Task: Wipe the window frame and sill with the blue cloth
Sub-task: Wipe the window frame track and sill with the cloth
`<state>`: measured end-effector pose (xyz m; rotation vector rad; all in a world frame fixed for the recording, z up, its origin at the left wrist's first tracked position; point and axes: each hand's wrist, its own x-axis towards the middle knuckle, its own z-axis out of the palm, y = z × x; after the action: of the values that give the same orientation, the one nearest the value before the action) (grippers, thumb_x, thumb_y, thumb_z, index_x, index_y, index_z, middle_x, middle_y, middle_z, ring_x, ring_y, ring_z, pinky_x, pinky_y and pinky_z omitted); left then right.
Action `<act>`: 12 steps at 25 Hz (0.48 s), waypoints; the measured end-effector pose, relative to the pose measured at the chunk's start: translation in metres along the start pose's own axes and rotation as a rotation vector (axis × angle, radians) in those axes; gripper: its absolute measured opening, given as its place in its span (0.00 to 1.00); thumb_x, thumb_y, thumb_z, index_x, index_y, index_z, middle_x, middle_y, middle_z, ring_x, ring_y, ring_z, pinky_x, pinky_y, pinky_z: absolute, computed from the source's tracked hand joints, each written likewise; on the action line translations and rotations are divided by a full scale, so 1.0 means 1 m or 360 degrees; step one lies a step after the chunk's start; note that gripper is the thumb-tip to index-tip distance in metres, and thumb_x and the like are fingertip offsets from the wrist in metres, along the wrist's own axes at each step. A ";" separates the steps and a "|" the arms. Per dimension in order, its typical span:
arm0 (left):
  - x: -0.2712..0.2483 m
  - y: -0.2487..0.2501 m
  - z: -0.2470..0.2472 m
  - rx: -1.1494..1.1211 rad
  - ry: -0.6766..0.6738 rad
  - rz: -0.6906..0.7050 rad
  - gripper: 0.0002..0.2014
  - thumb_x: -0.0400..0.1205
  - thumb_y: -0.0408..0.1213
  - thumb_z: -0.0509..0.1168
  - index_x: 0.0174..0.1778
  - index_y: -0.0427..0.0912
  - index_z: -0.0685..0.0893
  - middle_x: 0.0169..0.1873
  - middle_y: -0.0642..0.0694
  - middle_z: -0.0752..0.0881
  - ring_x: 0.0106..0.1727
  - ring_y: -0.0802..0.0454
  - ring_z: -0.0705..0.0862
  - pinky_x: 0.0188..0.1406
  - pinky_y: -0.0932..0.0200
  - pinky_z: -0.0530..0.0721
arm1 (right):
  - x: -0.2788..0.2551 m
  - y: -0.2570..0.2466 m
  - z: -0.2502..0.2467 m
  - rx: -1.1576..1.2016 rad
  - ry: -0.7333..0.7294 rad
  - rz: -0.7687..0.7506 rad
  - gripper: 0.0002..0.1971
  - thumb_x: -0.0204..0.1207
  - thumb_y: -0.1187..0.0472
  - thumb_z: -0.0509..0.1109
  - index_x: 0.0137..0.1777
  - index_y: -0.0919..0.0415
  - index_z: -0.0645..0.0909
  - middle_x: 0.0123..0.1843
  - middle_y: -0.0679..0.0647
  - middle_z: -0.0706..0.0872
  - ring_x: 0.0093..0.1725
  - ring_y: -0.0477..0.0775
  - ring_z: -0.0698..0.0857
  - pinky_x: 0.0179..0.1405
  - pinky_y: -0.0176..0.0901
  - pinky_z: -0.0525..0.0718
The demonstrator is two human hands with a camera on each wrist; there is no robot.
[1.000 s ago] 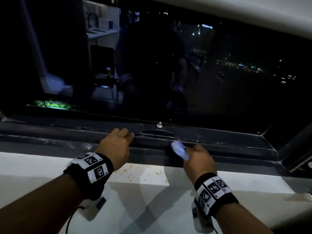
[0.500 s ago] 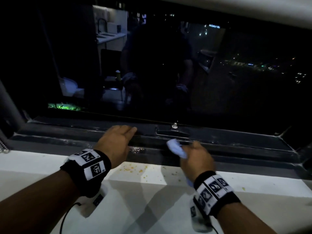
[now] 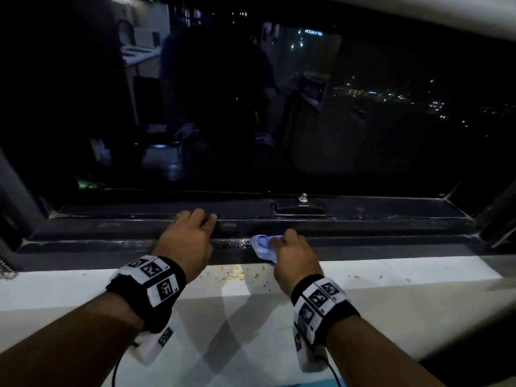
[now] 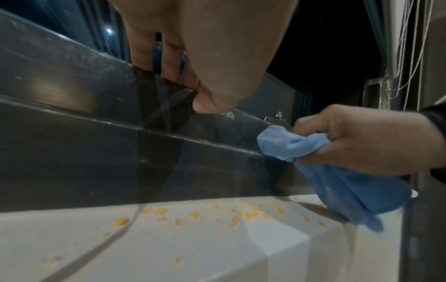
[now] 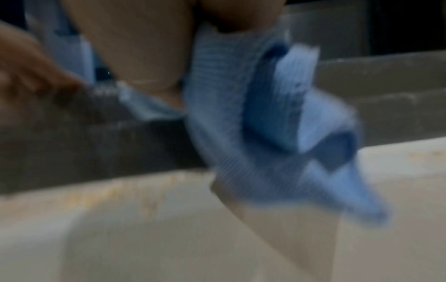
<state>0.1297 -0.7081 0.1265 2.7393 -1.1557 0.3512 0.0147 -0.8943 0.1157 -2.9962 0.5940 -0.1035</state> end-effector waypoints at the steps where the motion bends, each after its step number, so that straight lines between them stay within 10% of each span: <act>1: 0.000 0.000 -0.002 -0.0020 -0.0040 -0.0010 0.29 0.70 0.38 0.70 0.68 0.37 0.76 0.55 0.41 0.79 0.52 0.39 0.77 0.53 0.46 0.81 | -0.002 0.003 -0.005 0.0089 -0.0010 -0.0012 0.22 0.76 0.65 0.61 0.70 0.52 0.75 0.61 0.59 0.74 0.60 0.63 0.77 0.60 0.51 0.79; 5: 0.003 -0.001 -0.011 -0.0030 -0.0137 -0.0020 0.30 0.79 0.43 0.58 0.78 0.43 0.60 0.66 0.47 0.70 0.64 0.46 0.69 0.66 0.53 0.71 | -0.006 0.016 -0.010 0.0116 0.0183 0.0261 0.19 0.76 0.60 0.64 0.67 0.51 0.76 0.58 0.58 0.76 0.54 0.62 0.81 0.53 0.46 0.80; 12: 0.005 -0.008 -0.015 -0.0102 -0.0201 -0.0005 0.28 0.79 0.41 0.59 0.76 0.44 0.63 0.66 0.46 0.70 0.64 0.46 0.69 0.61 0.53 0.74 | 0.016 -0.037 0.014 0.0172 0.0154 0.0508 0.16 0.77 0.64 0.62 0.64 0.62 0.77 0.64 0.60 0.70 0.58 0.62 0.77 0.59 0.48 0.78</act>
<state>0.1363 -0.7024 0.1419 2.7416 -1.1704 0.1398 0.0451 -0.8653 0.1059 -2.7633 1.0313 -0.2503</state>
